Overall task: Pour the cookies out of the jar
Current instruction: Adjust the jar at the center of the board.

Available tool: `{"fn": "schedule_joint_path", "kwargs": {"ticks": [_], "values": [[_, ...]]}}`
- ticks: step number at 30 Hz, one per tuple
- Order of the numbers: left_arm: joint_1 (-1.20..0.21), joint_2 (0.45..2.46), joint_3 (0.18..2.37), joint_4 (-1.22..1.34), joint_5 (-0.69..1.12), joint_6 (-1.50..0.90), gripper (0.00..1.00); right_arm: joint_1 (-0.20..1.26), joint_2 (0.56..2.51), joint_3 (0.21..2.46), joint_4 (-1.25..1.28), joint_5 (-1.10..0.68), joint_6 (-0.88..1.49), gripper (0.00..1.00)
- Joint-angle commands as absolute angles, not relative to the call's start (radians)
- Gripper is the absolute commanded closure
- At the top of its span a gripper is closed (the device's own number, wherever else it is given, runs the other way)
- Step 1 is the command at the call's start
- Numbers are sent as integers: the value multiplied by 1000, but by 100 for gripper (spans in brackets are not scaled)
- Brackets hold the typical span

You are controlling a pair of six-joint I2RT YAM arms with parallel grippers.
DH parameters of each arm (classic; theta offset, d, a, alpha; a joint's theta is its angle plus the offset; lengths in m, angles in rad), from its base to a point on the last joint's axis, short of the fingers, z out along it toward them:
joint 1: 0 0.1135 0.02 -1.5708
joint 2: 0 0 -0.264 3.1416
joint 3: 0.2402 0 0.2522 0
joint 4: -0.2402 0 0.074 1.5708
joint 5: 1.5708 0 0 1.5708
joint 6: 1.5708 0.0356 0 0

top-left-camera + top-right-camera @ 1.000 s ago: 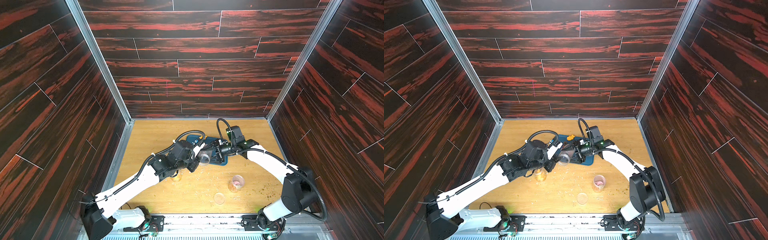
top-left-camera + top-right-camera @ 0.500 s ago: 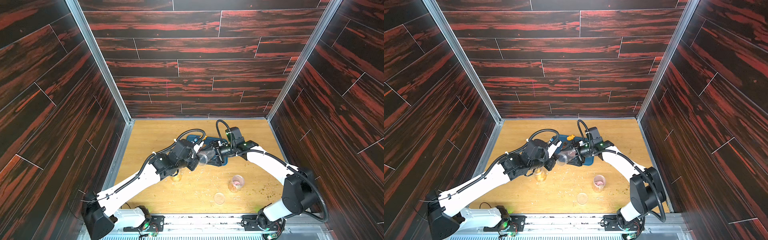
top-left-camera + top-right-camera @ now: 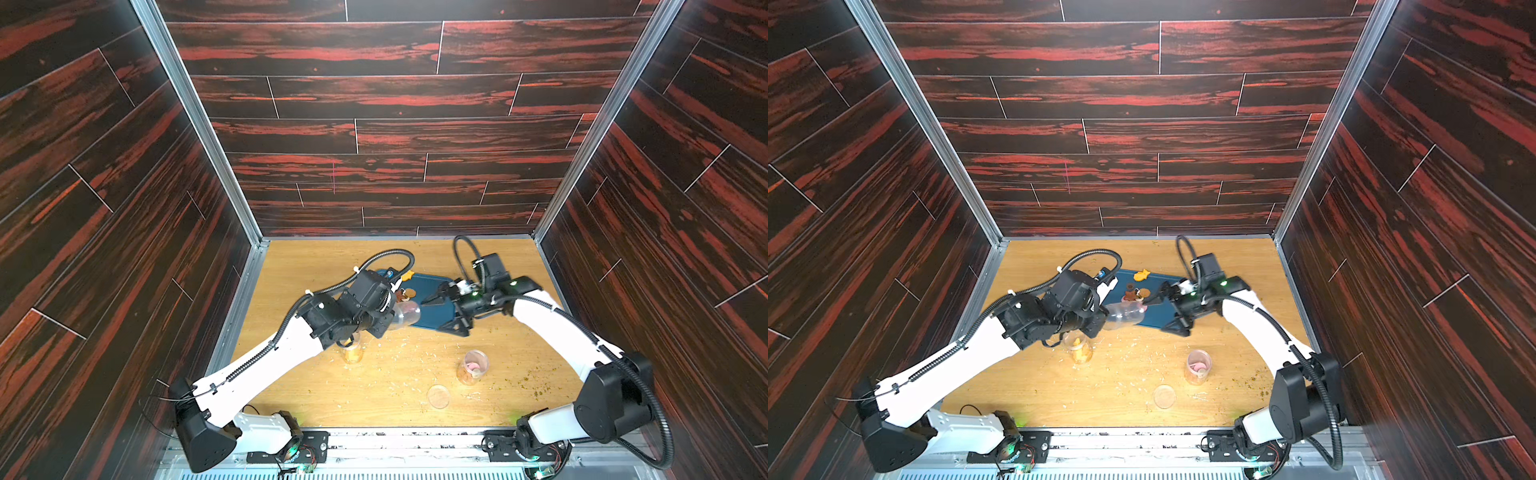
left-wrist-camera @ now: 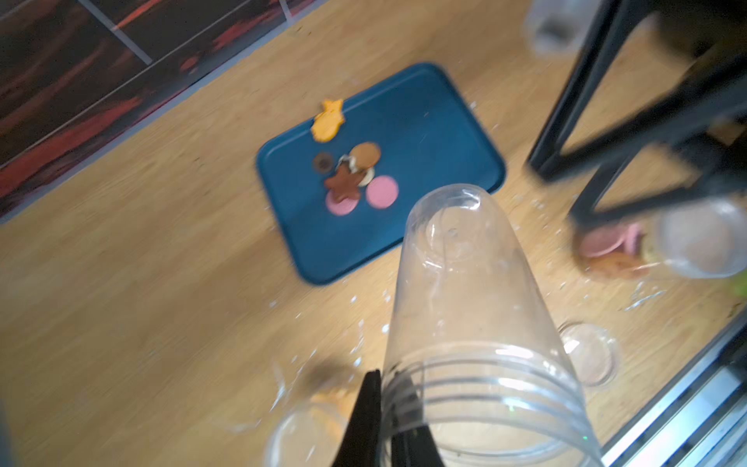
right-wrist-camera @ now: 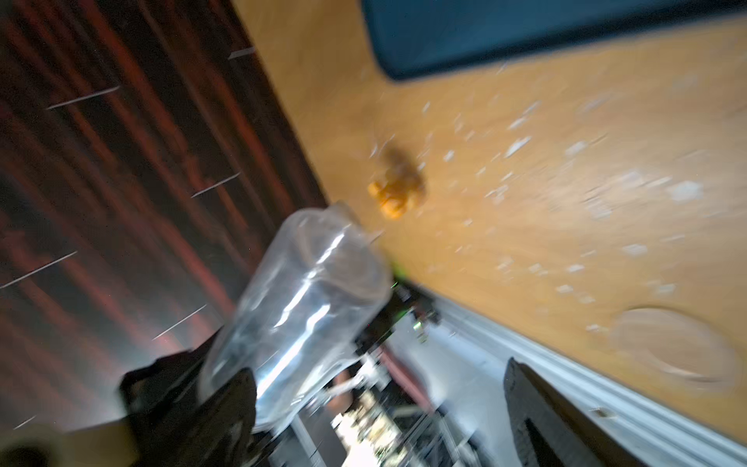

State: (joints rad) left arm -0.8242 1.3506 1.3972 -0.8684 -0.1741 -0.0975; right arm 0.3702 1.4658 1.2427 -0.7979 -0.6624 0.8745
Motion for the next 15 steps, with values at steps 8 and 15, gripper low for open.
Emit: {"fn": "schedule_joint_path", "kwargs": {"ticks": [8,15], "values": [[-835,1704,1630,-1403,61,-109,98,240,1452,1314,-1004,-456,576,1],[-874,1796,1680,-1435,40,-139,98,233,1445,1262,-951,-478,584,1]]}}
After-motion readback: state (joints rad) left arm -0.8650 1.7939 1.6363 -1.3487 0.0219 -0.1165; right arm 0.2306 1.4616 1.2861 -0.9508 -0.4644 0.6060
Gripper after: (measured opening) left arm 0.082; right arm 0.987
